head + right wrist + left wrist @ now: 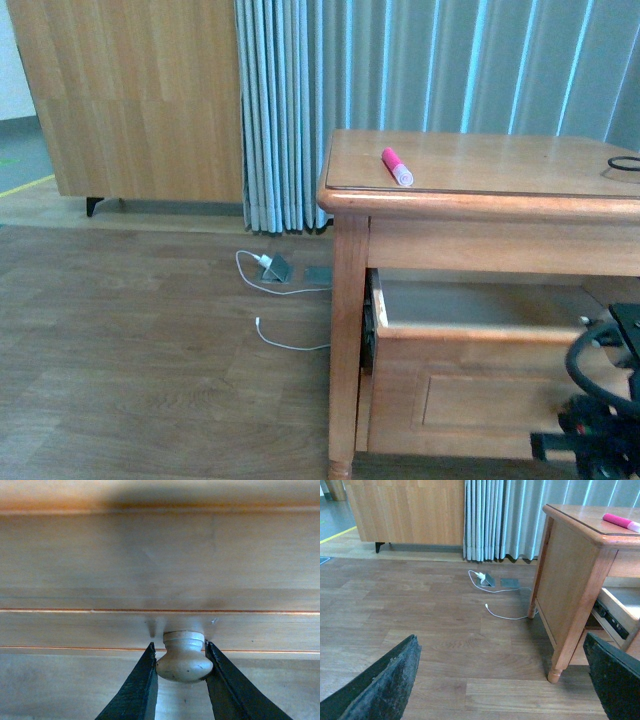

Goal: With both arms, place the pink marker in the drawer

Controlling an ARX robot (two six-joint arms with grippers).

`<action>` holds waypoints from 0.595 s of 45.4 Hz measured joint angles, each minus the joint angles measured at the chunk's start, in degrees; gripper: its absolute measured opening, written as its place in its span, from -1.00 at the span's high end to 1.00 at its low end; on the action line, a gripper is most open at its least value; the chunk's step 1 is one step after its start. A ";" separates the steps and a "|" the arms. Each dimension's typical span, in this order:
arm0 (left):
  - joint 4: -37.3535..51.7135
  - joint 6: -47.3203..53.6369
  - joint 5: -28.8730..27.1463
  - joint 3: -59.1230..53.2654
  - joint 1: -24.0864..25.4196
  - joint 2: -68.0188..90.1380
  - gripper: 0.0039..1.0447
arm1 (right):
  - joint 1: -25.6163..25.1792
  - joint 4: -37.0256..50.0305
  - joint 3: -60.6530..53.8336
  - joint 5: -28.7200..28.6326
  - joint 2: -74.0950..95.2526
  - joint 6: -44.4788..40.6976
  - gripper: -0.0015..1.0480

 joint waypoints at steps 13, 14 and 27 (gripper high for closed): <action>0.00 0.00 0.00 0.00 0.00 -0.02 -0.89 | 0.09 -1.77 -13.29 -3.10 -12.33 0.66 0.56; 0.00 -0.02 0.02 0.00 0.00 -0.02 -0.89 | 0.13 -1.95 -13.38 -3.17 -12.57 0.59 0.55; 0.00 -0.02 0.02 0.00 0.00 -0.04 -0.89 | -0.28 -10.56 -15.06 -6.73 -30.51 1.09 -0.28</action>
